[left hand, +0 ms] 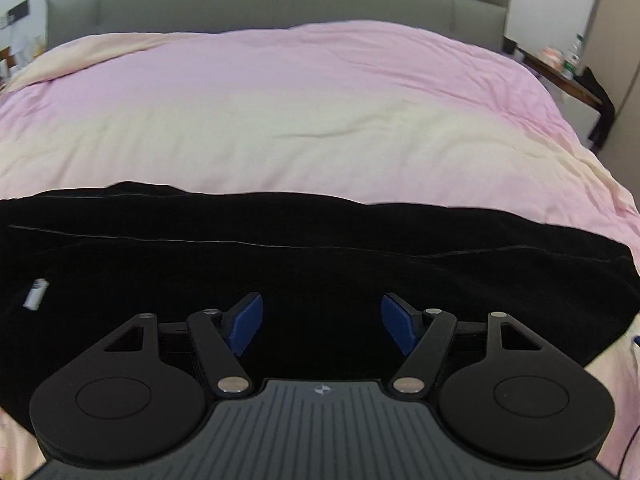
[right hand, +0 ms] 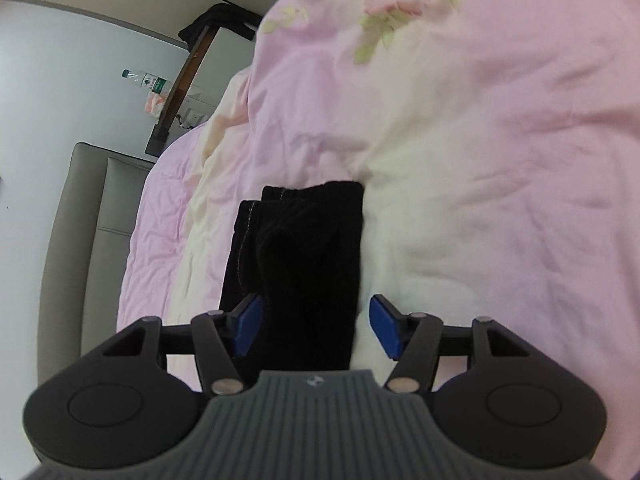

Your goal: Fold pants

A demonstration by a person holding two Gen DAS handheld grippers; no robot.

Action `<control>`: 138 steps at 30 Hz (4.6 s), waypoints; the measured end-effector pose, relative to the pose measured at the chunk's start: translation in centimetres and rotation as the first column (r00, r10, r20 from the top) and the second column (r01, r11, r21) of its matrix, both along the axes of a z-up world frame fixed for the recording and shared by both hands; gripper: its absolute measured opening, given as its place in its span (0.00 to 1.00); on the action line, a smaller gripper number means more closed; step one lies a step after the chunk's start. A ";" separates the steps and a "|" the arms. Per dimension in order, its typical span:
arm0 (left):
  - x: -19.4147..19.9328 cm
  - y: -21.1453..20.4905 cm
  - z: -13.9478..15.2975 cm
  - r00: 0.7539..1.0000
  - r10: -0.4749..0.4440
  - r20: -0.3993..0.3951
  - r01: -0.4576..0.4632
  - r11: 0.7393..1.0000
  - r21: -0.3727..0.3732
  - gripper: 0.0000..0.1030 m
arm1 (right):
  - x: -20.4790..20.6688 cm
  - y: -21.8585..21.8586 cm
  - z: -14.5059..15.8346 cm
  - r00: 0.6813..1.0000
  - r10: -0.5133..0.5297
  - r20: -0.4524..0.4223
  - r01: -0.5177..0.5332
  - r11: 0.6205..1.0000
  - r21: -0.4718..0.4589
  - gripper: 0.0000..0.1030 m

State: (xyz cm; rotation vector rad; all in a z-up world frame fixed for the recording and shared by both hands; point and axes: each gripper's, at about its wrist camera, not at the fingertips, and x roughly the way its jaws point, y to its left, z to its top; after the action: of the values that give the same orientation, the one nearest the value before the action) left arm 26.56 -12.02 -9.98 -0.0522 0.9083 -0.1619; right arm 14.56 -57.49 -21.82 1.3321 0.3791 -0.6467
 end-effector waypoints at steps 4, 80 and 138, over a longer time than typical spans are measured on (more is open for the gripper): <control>1.1 -7.8 -0.6 0.988 -0.109 -0.106 0.106 0.994 -0.030 0.78 | 1.0 -0.4 -0.6 0.997 -0.006 0.075 0.004 1.000 0.030 0.61; -10.2 36.6 -3.6 0.866 0.469 -0.174 -0.499 0.789 -0.357 0.74 | 13.6 27.9 5.2 0.414 0.742 -0.526 -0.771 -0.021 -0.637 0.44; -8.9 37.2 -10.5 0.749 0.575 -0.328 -0.625 0.449 -0.639 0.85 | 12.6 56.1 3.3 0.113 0.869 -0.482 -0.786 -0.219 -0.578 0.05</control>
State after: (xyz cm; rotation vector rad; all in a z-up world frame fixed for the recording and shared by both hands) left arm 17.67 25.23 -20.49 -1.1434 0.7868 0.1732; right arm 27.12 -1.44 -18.50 -0.0410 0.7262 0.5316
